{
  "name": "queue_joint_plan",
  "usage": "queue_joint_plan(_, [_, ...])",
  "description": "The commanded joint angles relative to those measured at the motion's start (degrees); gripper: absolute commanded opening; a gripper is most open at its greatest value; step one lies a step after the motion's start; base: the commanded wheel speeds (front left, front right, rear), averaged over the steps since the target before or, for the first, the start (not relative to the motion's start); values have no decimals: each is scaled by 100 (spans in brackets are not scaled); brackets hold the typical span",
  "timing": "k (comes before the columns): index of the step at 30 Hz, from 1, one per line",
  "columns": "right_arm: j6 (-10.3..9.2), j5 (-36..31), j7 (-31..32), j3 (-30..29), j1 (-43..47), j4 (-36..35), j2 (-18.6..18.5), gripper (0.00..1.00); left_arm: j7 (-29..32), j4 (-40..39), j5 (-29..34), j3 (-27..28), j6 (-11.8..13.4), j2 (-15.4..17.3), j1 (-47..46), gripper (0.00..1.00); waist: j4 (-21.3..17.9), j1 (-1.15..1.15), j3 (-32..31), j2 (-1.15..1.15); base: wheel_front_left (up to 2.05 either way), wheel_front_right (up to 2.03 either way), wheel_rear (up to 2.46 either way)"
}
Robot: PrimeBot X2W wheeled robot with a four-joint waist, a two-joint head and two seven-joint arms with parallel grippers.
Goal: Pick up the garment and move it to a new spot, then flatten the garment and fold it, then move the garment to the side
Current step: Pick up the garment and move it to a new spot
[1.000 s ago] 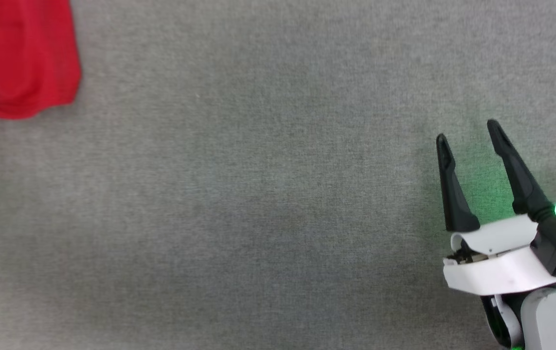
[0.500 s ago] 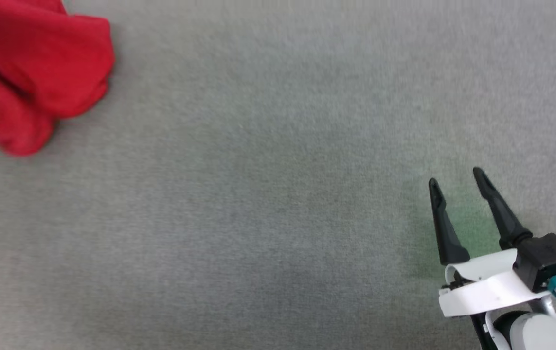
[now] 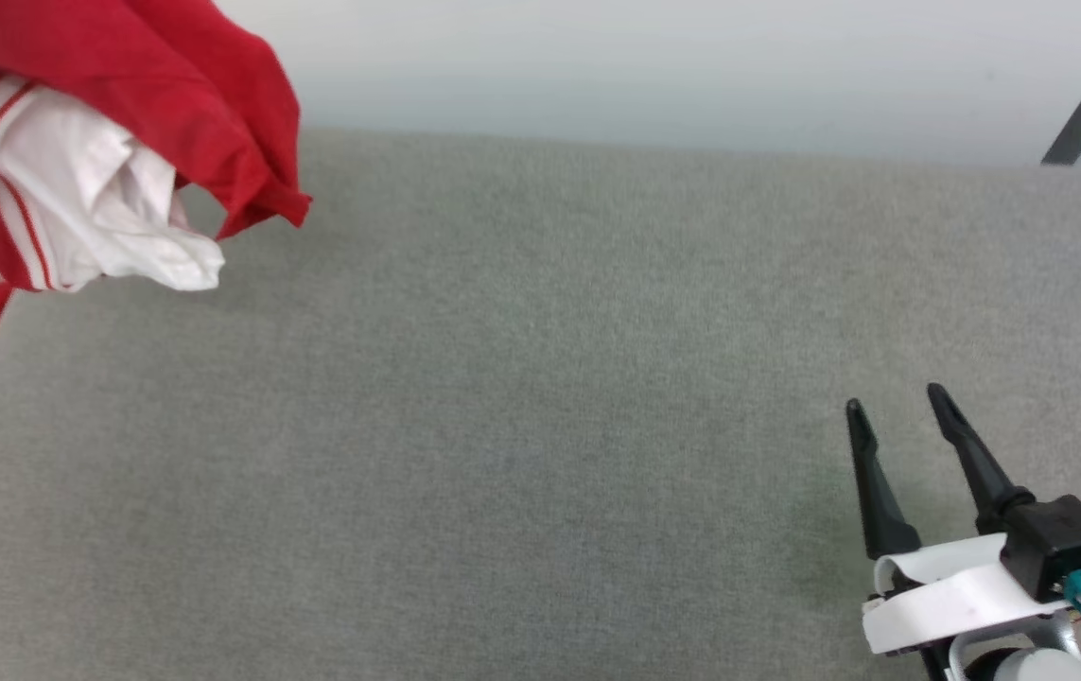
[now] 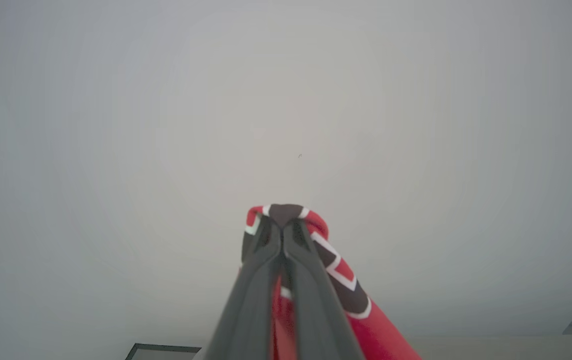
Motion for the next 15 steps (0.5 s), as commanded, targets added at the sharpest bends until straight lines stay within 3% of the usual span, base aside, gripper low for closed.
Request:
queue_joint_plan(1, [2, 14, -38, -87, 106, 17, 9, 100, 76, -157, -115, -14, -13, -25, 76, 0, 93, 0, -334, 0, 0, 0, 0])
queue_joint_plan(8, [1, -59, -133, -490, 185, 117, 25, 100, 578, -1174, -426, -91, 83, -79, 601, 0, -226, 0, -460, 0, 0, 0, 0])
queue_joint_plan(15, [1, -200, -218, -1001, 207, 235, 29, 100, 1150, -2858, -673, -132, 652, -153, 1427, 0, -615, 0, -367, 0, 0, 0, 0])
